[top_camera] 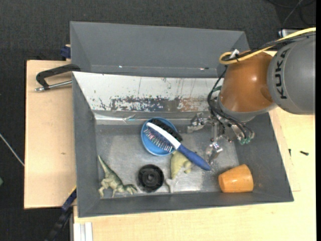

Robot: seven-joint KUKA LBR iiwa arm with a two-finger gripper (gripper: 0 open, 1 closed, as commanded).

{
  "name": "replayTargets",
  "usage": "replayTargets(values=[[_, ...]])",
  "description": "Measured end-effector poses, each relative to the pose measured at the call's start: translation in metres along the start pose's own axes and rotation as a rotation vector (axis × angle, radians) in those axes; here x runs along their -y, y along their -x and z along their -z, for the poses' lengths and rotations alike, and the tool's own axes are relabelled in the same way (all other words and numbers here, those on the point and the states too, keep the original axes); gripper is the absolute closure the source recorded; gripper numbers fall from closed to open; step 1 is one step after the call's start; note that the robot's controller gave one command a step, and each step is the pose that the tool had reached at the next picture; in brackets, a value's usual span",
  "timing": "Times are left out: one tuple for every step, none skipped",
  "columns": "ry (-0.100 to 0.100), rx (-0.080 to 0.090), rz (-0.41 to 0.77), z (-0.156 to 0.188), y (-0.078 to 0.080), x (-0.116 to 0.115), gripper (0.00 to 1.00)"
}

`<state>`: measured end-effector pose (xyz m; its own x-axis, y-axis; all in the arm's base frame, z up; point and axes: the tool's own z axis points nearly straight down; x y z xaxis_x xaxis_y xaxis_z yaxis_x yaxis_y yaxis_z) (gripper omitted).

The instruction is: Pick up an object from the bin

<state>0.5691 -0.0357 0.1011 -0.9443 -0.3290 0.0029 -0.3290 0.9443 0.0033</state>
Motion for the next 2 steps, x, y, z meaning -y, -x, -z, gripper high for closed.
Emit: replayTargets(values=[[-0.010,0.016,0.101,-0.028,-0.031,-0.050,0.00],[-0.007,0.013,-0.101,-0.027,-0.024,-0.098,0.00]])
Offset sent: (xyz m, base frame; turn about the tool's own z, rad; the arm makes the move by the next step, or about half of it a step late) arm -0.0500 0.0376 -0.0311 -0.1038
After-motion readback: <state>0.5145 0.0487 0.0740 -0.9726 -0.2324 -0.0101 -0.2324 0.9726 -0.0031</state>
